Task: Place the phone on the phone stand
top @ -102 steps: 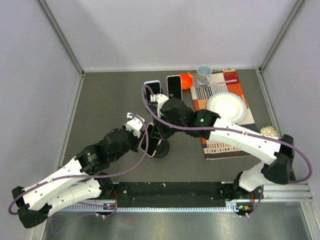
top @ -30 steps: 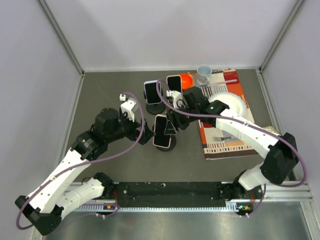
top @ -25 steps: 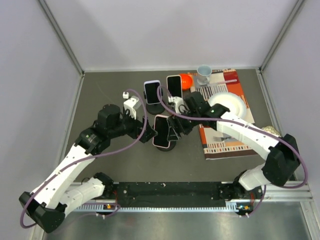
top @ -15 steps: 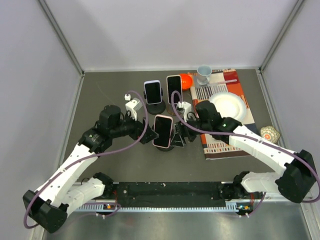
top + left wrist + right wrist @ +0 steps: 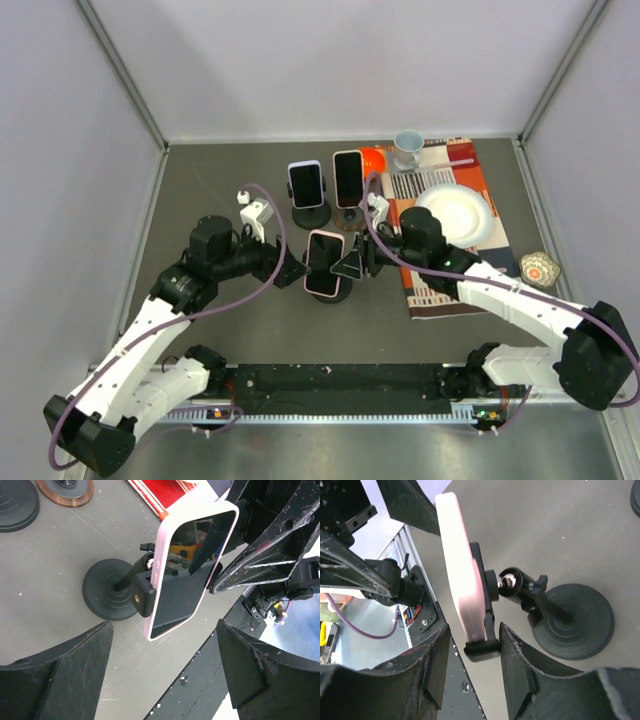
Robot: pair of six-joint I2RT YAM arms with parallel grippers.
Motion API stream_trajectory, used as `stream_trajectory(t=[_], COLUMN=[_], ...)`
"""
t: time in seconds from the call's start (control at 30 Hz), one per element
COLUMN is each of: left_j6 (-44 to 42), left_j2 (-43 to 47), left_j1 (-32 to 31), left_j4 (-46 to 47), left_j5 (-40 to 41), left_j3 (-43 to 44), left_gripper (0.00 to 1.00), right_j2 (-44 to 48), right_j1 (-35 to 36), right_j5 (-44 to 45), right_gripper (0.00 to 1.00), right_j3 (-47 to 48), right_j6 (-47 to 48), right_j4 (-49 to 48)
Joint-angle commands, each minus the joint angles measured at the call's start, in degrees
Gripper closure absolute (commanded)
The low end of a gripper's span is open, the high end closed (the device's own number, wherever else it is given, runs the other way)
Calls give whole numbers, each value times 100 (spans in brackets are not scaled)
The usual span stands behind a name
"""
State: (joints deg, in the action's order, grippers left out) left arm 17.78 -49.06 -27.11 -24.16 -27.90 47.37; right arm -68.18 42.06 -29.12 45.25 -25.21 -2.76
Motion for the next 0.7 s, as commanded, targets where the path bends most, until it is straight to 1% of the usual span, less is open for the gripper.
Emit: stream_trajectory(t=[0.0, 0.03, 0.1, 0.2, 0.23, 0.27, 0.3, 0.33, 0.37, 0.4, 0.43, 0.47, 0.5, 0.53, 0.6, 0.63, 0.67], left_j6=[287, 331, 454, 612, 673, 744, 797, 797, 797, 701, 622, 543, 447, 411, 428, 445, 463], left_j2=[414, 484, 660, 652, 600, 477, 424, 302, 231, 117, -15, -382, -585, -988, -1376, -1700, -1834], left_j1=[31, 31, 31, 22, 4, -13, -187, -337, -521, -1002, -1285, -1566, -2091, -2288, -2622, -2684, -2720], left_j4=[-316, -369, -449, -449, -475, -501, -519, -571, -607, -659, -817, -966, -1098, -1212, -1582, -1696, -1801], left_j5=[443, 496, 523, 383, 373, 417, 730, 1003, 1415, 2132, 2549, 2996, 3384, 4110, 4729, 5107, 5302], left_j3=[-88, -79, -88, 17, 78, 227, 315, 482, 579, 702, 1016, 1211, 1413, 1798, 2151, 2440, 2556], left_gripper=[9, 6, 4, 2, 2, 2, 2, 2, 2, 3, 4, 5, 5, 5, 4, 4, 3], right_j2=[-99, -116, -116, 15, 94, 303, 419, 524, 665, 918, 1086, 1253, 1594, 1772, 2149, 2491, 2677], right_j1=[-40, -40, -40, -40, -49, -49, -40, -49, -40, -49, -49, -49, -58, -58, -49, -40, -49], right_j5=[-137, -163, -208, -121, -7, 125, 422, 538, 600, 801, 977, 1144, 1485, 1636, 1926, 1980, 2024], right_gripper=[59, 62, 62, 48, 39, 34, 29, 21, 18, 16, 8, 6, 5, 3, 2, 1, 1], right_j3=[10, -43, -113, -219, -280, -298, -307, -342, -377, -403, -464, -500, -544, -640, -763, -877, -939], right_j6=[-221, -264, -300, -300, -309, -309, -300, -248, -221, -177, -99, -89, -63, -2, 34, 60, 60], right_j4=[-725, -769, -901, -875, -788, -630, -350, -191, -76, 47, 448, 600, 784, 1039, 1216, 1287, 1418])
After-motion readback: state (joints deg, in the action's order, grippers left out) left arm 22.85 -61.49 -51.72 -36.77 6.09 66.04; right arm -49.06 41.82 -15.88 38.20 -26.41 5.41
